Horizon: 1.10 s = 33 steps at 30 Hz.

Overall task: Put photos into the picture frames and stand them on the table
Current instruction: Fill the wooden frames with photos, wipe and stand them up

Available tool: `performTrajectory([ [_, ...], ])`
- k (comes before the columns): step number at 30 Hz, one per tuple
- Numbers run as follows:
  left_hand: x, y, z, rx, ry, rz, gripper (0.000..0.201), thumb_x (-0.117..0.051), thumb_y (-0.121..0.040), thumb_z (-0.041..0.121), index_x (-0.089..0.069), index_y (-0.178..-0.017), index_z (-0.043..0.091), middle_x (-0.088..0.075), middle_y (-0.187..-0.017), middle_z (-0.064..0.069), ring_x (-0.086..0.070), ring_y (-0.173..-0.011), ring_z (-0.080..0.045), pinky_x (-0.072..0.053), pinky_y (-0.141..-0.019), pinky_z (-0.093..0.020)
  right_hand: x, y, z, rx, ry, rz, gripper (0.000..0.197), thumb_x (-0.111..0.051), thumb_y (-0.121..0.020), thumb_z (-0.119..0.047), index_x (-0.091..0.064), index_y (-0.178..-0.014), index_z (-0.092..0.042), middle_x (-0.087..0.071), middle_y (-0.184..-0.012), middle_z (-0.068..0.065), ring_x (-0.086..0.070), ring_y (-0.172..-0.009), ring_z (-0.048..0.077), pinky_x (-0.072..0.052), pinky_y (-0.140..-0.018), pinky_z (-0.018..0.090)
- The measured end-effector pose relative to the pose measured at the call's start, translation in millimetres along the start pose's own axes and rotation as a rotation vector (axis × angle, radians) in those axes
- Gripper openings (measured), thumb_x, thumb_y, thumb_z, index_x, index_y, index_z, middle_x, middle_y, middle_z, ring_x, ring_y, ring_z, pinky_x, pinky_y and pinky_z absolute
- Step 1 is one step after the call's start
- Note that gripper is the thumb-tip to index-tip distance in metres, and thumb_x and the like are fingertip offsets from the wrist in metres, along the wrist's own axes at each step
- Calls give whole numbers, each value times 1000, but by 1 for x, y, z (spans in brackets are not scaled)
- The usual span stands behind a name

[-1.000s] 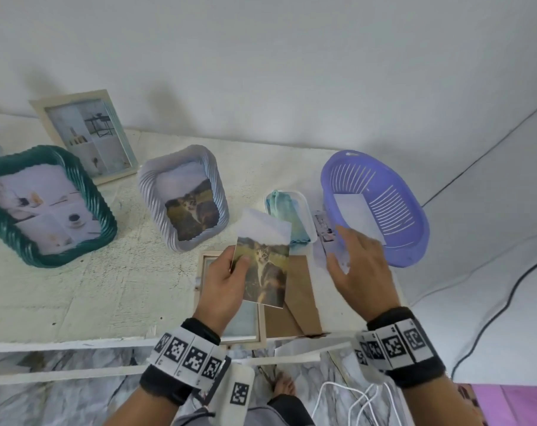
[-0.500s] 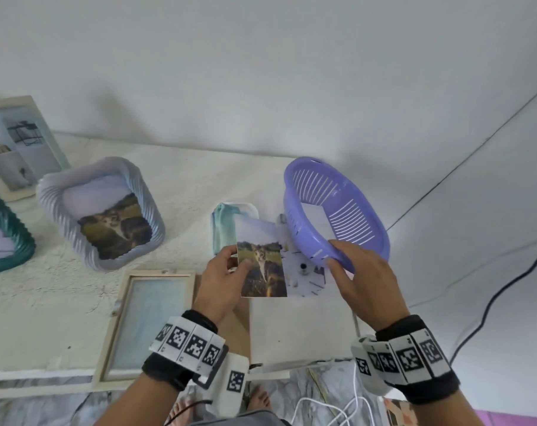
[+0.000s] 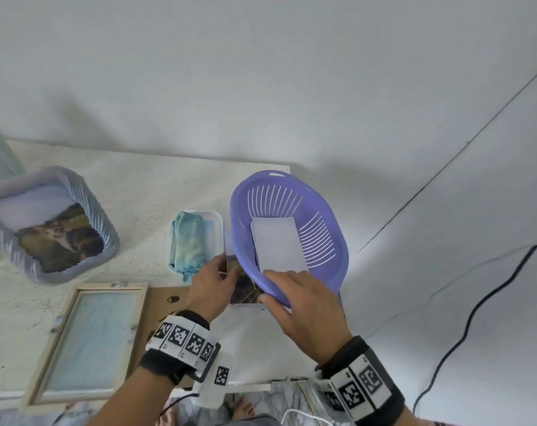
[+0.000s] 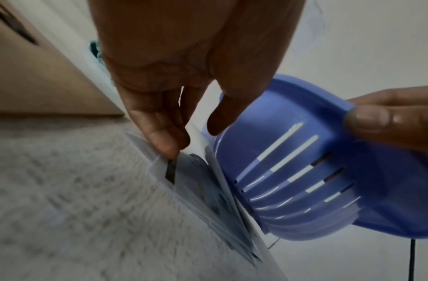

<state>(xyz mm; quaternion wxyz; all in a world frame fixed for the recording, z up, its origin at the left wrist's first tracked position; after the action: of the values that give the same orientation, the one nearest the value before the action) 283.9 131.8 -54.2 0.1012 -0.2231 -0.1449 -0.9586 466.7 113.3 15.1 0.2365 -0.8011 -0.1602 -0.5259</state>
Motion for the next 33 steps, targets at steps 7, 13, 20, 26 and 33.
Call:
performTrajectory([
  [7,12,8,-2,5,-149,70,34,-45,-101,24,-64,-130,20,-71,-115,-8,-65,-105,-27,-50,-89,-31,-19,1,1,13,-8,-179,36,-44,-89,-50,-58,-110,-25,-58,-81,-4,-53,-73,21,-48,-59,38],
  [13,24,18,12,40,326,31,25,-46,-103,26,-68,-110,17,-74,-98,-2,-71,-91,-14,-56,-65,-26,13,-26,15,-24,-279,-307,45,-49,-90,-56,-60,-122,-27,-65,-99,-8,-61,-89,11,-50,-79,35],
  [20,25,17,15,56,498,4,26,-62,-95,18,-63,-121,15,-73,-87,-13,-72,-79,-23,-59,-62,-33,56,-117,36,-39,173,-384,45,-49,-96,-44,-53,-132,-19,-62,-119,1,-58,-108,22,-47,-86,32],
  [26,26,18,15,38,523,-10,25,-62,-95,16,-63,-120,14,-72,-81,-10,-71,-71,-22,-58,-61,-33,7,-185,39,-33,418,-622,37,-62,-90,-32,-55,-119,-10,-62,-112,8,-61,-100,26,-48,-75,32],
  [33,28,16,14,35,515,-33,28,-63,-95,16,-62,-123,14,-71,-86,-16,-71,-69,-20,-58,-61,-31,-42,-195,45,48,599,-714,42,-77,-74,-41,-55,-97,-13,-55,-80,1,-58,-70,24,-49,-60,33],
])
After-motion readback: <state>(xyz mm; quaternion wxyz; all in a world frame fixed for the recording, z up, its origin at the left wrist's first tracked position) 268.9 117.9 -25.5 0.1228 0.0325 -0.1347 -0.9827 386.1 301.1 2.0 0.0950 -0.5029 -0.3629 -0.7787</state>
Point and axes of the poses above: each hand's wrist, its own y-axis away from the middle knuckle, its own x-axis out of the back of the hand, z = x × y, the point moved 1 cm from there along -y, towards the middle knuckle
